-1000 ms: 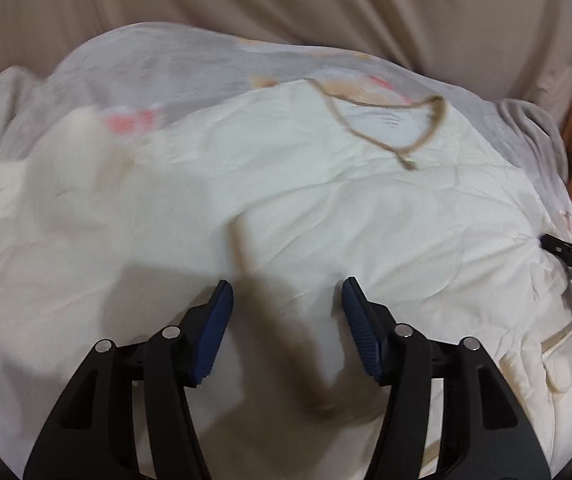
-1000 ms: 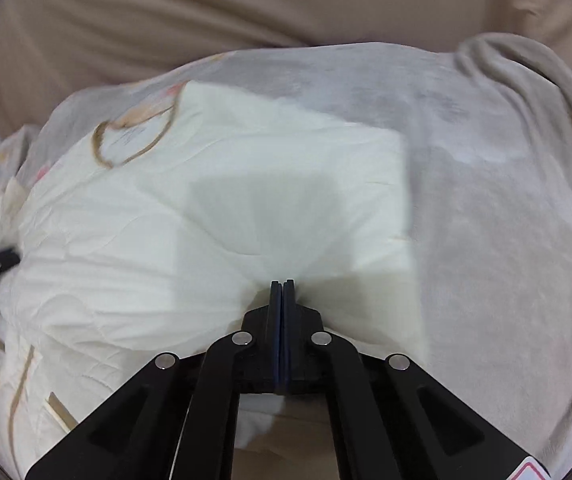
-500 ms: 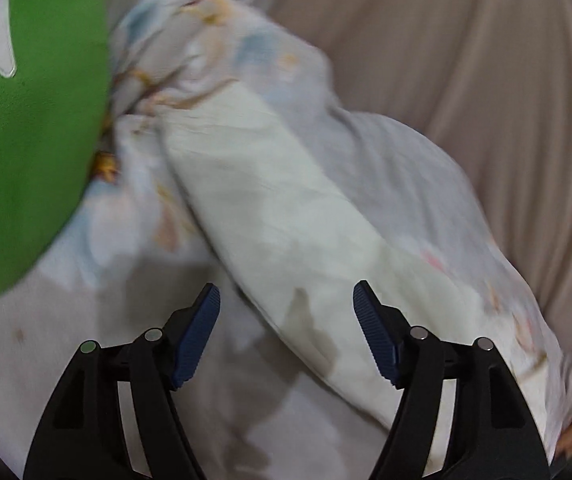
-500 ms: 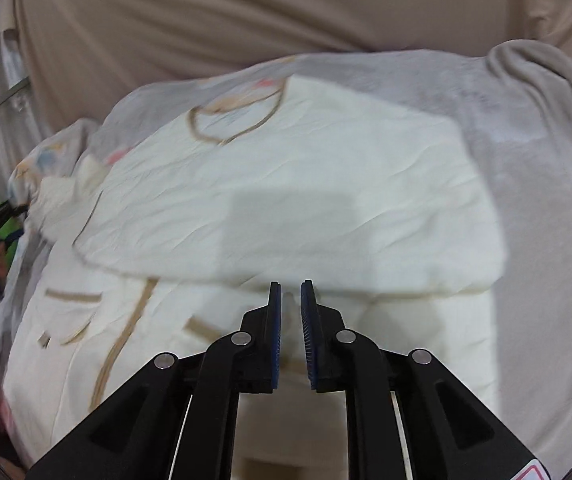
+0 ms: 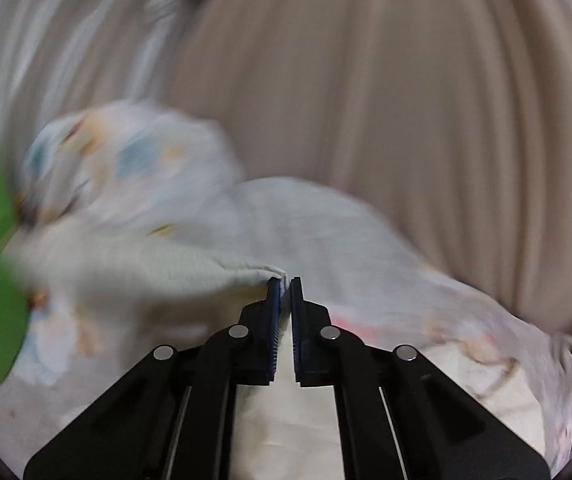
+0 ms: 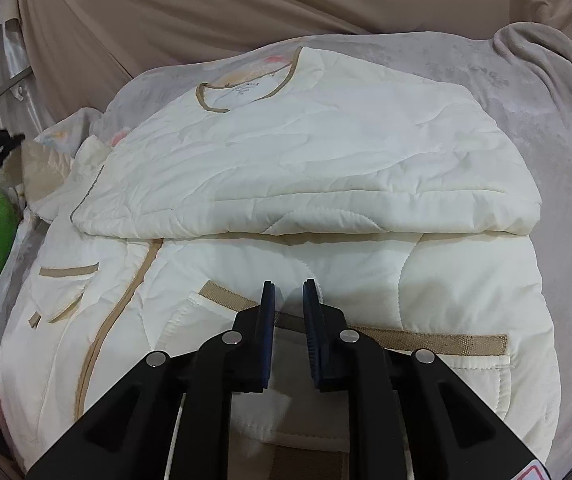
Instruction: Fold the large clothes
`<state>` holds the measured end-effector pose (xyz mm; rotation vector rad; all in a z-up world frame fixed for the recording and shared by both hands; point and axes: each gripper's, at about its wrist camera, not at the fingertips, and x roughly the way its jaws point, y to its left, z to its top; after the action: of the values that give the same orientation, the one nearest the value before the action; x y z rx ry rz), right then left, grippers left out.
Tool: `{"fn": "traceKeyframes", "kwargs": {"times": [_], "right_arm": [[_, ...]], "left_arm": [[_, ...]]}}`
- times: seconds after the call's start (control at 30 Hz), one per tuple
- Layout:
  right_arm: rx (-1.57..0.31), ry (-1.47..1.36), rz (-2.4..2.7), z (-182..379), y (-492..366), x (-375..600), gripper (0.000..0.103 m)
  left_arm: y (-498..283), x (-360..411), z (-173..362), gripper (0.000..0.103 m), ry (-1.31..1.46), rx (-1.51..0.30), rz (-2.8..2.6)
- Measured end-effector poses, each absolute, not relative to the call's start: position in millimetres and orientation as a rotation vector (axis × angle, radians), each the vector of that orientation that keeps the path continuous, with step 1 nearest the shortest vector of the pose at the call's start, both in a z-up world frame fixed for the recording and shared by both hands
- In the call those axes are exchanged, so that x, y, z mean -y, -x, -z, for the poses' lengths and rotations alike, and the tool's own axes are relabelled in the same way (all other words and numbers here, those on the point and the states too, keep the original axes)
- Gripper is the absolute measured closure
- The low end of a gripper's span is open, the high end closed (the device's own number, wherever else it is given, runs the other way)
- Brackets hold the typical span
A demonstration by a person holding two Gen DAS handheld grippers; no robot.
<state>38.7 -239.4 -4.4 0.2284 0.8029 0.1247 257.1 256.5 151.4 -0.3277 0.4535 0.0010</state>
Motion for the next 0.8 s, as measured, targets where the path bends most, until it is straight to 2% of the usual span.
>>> {"fn": "traceKeyframes", "kwargs": {"times": [0.1,0.17,0.23,0.3,0.37,0.4,0.53,0.6,0.67,0.8], "right_arm": [[-0.800,-0.247,-0.136,4.9,-38.3,241.6,0.085],[-0.794,-0.246,-0.138,4.2,-37.6,240.9,0.084],[-0.786,-0.246,-0.140,3.3,-36.0,239.9,0.080],[-0.770,-0.250,-0.145,1.7,-33.0,240.2,0.074],[-0.752,-0.253,-0.139,-0.6,-29.6,241.0,0.069],[-0.742,-0.258,-0.128,-1.8,-27.7,242.9,0.064],[-0.716,-0.301,-0.112,-5.6,-21.7,253.5,0.063],[-0.706,-0.326,-0.109,-6.9,-19.5,259.8,0.061],[-0.705,-0.340,-0.103,-8.6,-18.9,263.5,0.060],[-0.672,-0.332,-0.107,-28.6,-19.2,272.6,0.055]], "left_arm": [[-234.0,-150.0,-192.0,0.099,0.187,-0.393,0.227],[-219.3,-79.2,-199.9,0.098,0.101,-0.395,0.377],[-207.3,-6.4,-188.4,0.096,0.009,-0.444,0.516],[-199.6,58.4,-153.0,0.093,-0.066,-0.537,0.614],[-196.1,100.6,-108.1,0.076,-0.122,-0.646,0.658],[-191.0,117.6,-79.9,0.061,-0.148,-0.705,0.660],[-173.8,120.1,-24.5,0.060,-0.206,-0.795,0.638],[-163.3,89.6,-27.9,0.056,-0.139,-0.796,0.640],[-164.7,54.7,-34.2,0.045,-0.061,-0.789,0.612],[-175.2,-26.2,-44.8,0.039,0.038,-0.758,0.467]]}}
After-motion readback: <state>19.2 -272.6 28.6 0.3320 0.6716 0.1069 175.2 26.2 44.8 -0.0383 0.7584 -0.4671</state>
